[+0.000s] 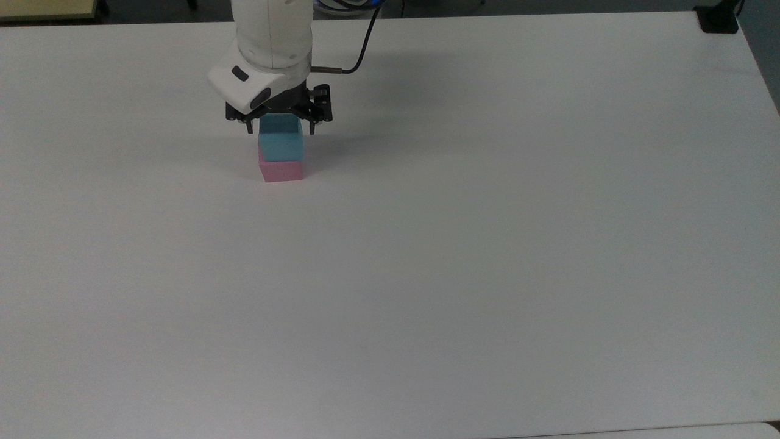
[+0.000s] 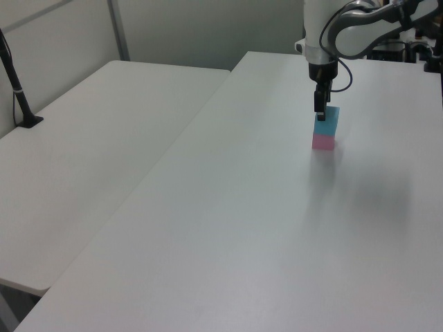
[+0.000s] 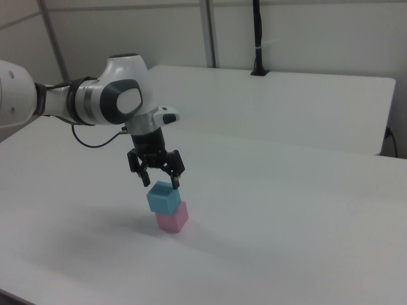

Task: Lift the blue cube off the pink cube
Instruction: 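Close the gripper on the light-blue cube and lift it off, then carry the light-blue cube beside the pink cube and lower it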

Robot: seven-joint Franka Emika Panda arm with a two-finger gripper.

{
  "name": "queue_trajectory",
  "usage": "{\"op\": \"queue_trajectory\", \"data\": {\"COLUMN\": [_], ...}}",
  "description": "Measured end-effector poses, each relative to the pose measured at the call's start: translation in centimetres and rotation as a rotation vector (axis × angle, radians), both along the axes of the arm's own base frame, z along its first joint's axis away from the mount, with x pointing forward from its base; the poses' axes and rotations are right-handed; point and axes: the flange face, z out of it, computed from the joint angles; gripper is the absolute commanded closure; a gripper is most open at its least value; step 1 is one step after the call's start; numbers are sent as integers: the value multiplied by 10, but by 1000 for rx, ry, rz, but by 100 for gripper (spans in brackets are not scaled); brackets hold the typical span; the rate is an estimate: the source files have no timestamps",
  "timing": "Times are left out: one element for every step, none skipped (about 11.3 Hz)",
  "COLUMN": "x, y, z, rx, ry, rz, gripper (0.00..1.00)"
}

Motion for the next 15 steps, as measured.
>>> {"op": "queue_trajectory", "data": {"x": [0, -1, -3, -4, -5, -4, -4, -3, -2, -1, 1, 5, 8, 10, 11], "y": [0, 0, -1, -2, -1, -1, 0, 0, 0, 2, 7, 16, 30, 47, 64], "z": [-3, -7, -12, -19, -25, -27, -26, -25, -22, -19, -15, -9, -3, 1, 4], "rx": [-2, -14, -37, -54, -60, -62, -62, -62, -62, -62, -61, -58, -53, -49, -43], "ry": [-3, -9, -8, -6, -8, -12, -18, -22, -28, -35, -47, -65, -80, -96, -107], "rz": [-2, -10, -21, -35, -57, -76, -85, -90, -96, -96, -102, -110, -105, -102, -104], "gripper": [3, 7, 17, 32, 44, 52, 54, 54, 54, 54, 54, 54, 54, 55, 55]}}
